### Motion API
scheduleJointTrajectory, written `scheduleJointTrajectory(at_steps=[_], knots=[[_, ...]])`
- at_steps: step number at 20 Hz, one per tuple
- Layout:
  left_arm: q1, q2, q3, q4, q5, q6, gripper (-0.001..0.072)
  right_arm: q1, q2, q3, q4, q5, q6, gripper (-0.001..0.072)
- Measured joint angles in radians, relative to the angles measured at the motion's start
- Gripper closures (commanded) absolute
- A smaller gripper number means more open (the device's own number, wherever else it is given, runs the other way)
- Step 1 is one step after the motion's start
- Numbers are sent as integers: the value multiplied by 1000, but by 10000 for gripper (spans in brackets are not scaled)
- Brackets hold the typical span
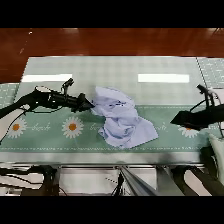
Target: Fold the shirts.
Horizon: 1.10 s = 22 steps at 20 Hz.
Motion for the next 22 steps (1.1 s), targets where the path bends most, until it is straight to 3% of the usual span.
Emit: scheduleJointTrajectory(at_steps=[8, 11, 16, 17, 18, 20, 21, 22], knots=[[0, 29, 0, -2, -18, 13, 683, -14, 0, -270, 281, -174, -58, 121], [0, 31, 0, -2, -19, 13, 683, 71, -1, -322, 327, -263, -56, 122], [1, 31, 6, -32, -20, 13, 682, 290, -45, -353, 377, -458, 38, 122], [1, 31, 13, -36, -21, 13, 683, 329, -66, -354, 389, -488, 57, 164], [1, 31, 21, -40, -21, 13, 683, 361, -86, -355, 407, -523, 74, 261], [1, 31, 46, -47, -21, 13, 683, 419, -125, -357, 437, -573, 87, 265], [1, 31, 60, -48, -21, 13, 683, 444, -140, -358, 457, -589, 91, 317], [1, 31, 77, -50, -21, 12, 683, 462, -151, -358, 463, -601, 93, 515]])
